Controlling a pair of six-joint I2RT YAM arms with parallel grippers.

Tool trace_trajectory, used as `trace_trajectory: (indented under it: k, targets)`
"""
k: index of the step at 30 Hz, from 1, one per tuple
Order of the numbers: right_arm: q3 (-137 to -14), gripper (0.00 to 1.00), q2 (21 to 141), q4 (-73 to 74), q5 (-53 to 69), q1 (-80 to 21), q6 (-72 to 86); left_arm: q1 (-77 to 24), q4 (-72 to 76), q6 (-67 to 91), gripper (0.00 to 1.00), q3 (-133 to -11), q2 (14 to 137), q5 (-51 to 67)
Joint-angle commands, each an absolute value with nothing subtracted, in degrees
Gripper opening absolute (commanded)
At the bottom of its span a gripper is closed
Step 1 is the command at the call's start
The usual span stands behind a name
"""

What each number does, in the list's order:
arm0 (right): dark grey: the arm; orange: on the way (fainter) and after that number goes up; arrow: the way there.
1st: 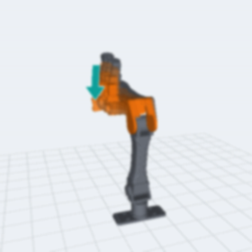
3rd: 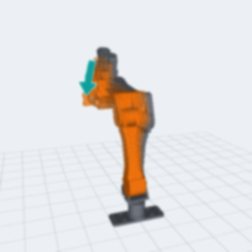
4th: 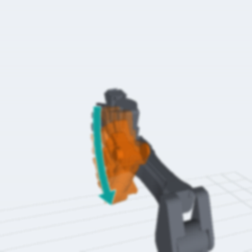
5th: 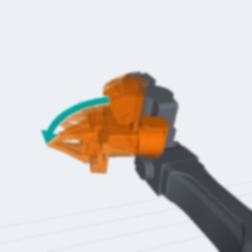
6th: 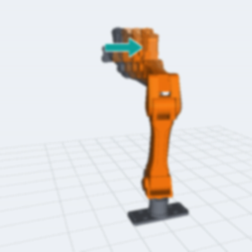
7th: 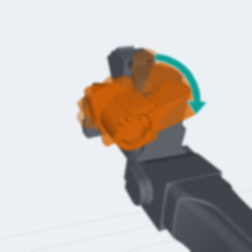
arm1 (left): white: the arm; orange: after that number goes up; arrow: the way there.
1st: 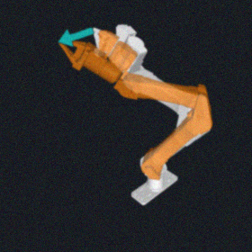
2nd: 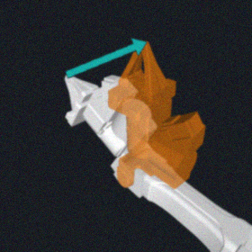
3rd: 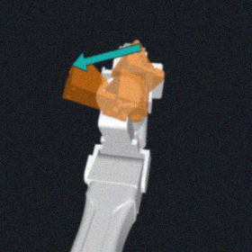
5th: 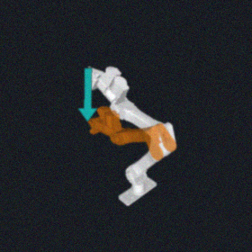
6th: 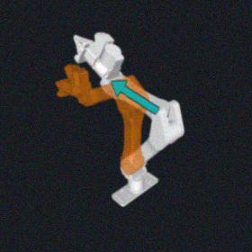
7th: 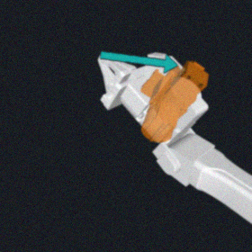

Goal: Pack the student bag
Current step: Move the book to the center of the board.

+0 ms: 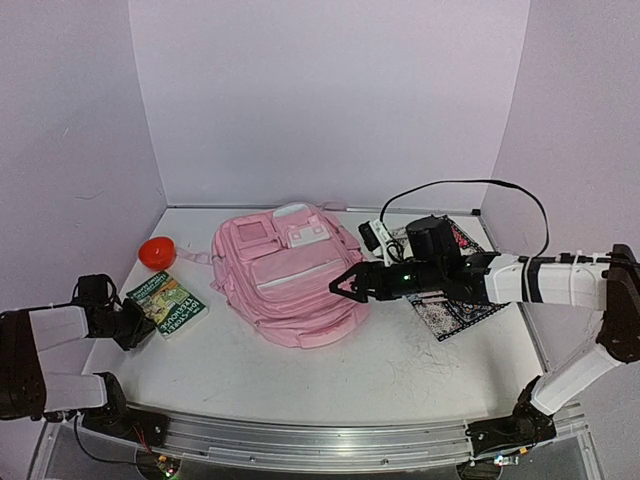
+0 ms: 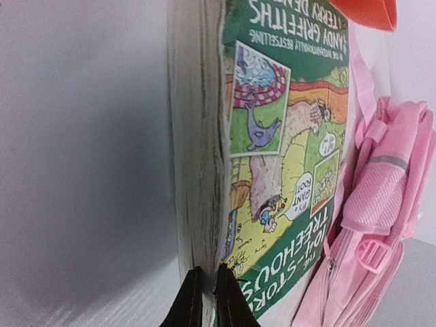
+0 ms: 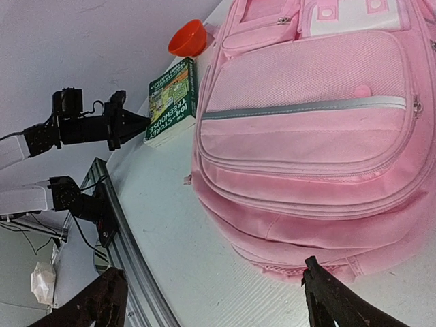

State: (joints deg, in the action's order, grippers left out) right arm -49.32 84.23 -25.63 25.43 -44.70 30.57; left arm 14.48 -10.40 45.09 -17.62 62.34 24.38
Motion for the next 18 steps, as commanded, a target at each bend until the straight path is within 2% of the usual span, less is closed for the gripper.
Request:
trace_trajectory:
  k: [1, 6, 13, 18]
  targets:
    - [-53.8, 0.89, 86.3, -28.9, 27.6, -46.5, 31.5, 11.0, -13.8, 51.0, 0.0, -13.7, 57.5, 28.6]
    - [-55.7, 0.89, 88.8, -30.4, 27.5, -48.7, 33.7, 3.0, -13.8, 58.3, 0.0, -12.3, 52.8, 27.6]
    - [-54.3, 0.89, 92.7, -37.0, 27.3, -52.2, 41.1, -1.0, -13.8, 68.2, 0.0, -9.9, 42.9, 28.5]
    - [-54.4, 0.88, 95.8, -40.7, 27.3, -55.0, 44.2, -10.0, -13.9, 72.8, 0.0, -9.2, 41.5, 25.0]
